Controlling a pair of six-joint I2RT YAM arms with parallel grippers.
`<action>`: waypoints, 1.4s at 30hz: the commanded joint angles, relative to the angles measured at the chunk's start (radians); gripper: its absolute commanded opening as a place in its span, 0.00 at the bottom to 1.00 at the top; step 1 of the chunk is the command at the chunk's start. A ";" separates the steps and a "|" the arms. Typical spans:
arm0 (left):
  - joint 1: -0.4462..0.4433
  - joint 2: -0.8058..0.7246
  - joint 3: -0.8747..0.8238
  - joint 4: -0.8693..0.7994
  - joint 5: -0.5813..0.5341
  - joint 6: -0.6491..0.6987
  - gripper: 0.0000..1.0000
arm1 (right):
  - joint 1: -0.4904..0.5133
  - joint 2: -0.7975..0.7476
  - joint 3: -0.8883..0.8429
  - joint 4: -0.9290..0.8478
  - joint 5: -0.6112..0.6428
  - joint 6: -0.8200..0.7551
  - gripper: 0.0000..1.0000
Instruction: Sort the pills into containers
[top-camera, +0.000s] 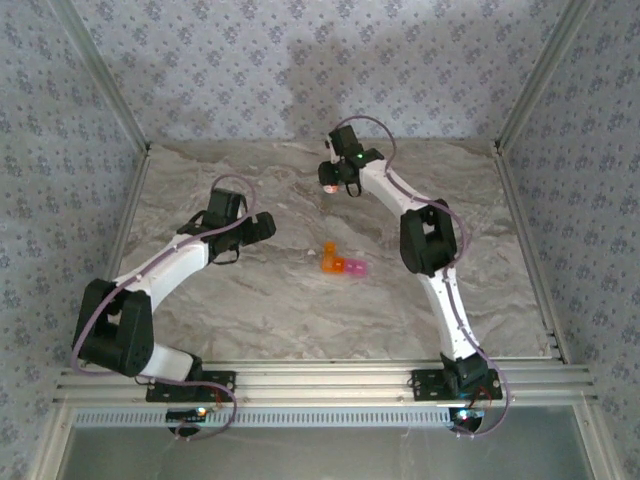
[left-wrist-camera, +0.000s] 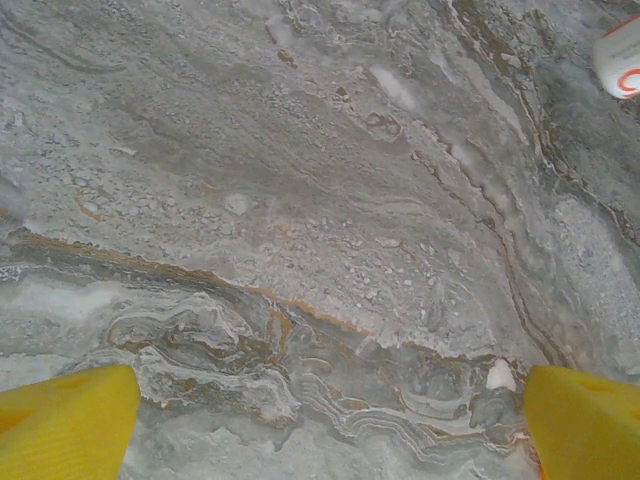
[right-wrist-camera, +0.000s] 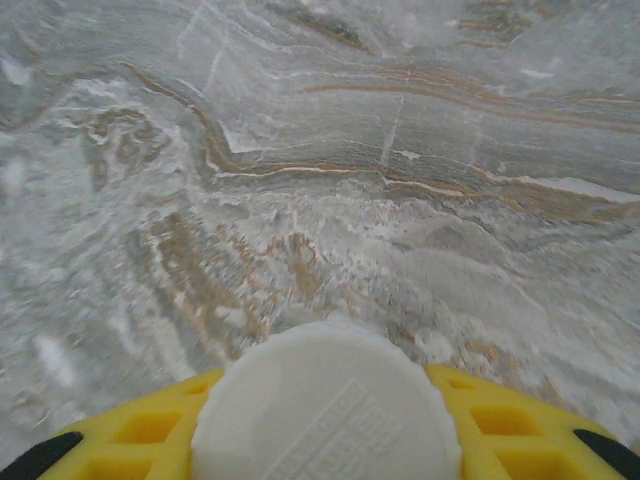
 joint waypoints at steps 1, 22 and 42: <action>-0.013 -0.070 0.042 -0.011 0.006 0.062 0.98 | 0.002 -0.158 -0.074 -0.020 -0.031 0.048 0.26; -0.116 -0.212 -0.045 0.174 -0.007 0.371 0.98 | -0.010 -0.680 -0.433 -0.160 -0.198 0.112 0.26; -0.189 0.171 -0.061 0.872 0.463 0.574 0.98 | -0.064 -0.673 -0.419 -0.252 -0.350 0.108 0.27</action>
